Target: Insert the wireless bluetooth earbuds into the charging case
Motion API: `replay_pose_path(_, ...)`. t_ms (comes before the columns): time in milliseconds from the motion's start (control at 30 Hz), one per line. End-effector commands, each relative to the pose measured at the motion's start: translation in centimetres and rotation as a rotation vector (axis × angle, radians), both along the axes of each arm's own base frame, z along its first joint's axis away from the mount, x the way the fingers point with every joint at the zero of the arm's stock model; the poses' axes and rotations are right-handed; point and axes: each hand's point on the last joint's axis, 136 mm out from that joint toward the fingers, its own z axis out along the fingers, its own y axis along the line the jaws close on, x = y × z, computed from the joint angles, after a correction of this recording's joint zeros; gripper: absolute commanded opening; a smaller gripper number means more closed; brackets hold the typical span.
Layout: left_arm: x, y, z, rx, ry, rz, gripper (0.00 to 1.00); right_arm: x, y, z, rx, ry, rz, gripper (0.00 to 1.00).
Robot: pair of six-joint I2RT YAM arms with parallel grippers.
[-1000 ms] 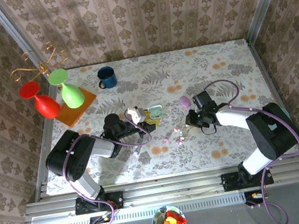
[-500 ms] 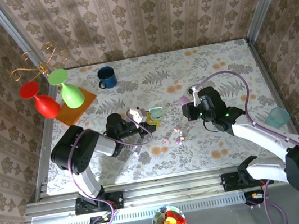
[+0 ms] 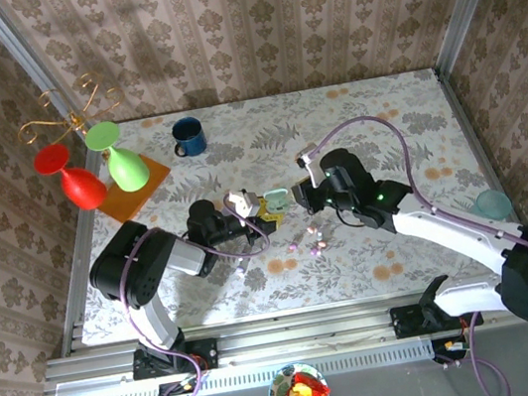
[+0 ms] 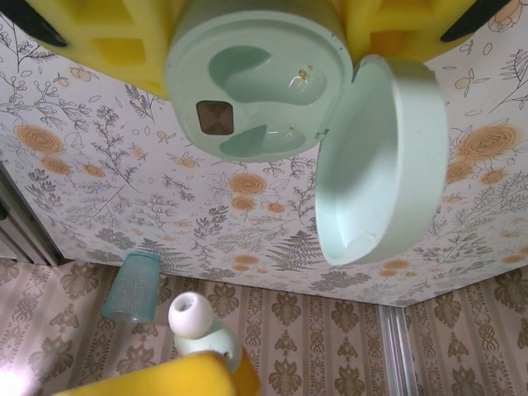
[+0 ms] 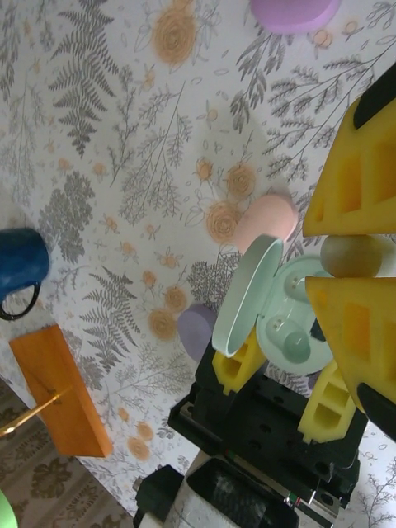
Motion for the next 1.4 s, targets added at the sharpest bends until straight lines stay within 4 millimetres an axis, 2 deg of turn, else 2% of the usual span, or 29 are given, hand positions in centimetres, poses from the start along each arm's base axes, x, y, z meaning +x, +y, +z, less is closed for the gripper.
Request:
replay_pose_path(0,-0.3,-0.1,1.4,-0.026,-0.065,-0.022,0.22,0.5,0.8,0.5,-0.055,-0.033,0.017,0.17)
replay_pose_path(400,-0.6,-0.2,1.7,-0.031,-0.069,-0.029,0.21,0.6,2.0,-1.7,-0.133,-0.001,0.057,0.17)
replay_pose_path(500,-0.7,-0.3,1.9,-0.033,-0.072,-0.031,0.21,0.7,2.1,-1.5,-0.132,-0.009,0.059,0.17)
replay_pose_path(533,-0.7,-0.3,1.8,-0.032,-0.071,-0.033,0.21,0.9,2.3,-2.6,-0.150,0.012,0.060,0.17)
replay_pose_path(833,-0.8,-0.1,1.8,-0.030,-0.078,-0.027,0.21,1.4,2.4,-3.9,-0.203,0.014,0.055,0.17)
replay_pose_path(1100,-0.8,0.0,1.9,-0.029,-0.085,-0.019,0.21,0.6,2.9,-4.4,-0.280,0.014,0.105,0.18)
replay_pose_path(1367,-1.0,0.0,2.0,-0.030,-0.088,-0.020,0.21,0.2,3.7,-4.4,-0.292,0.010,0.133,0.24)
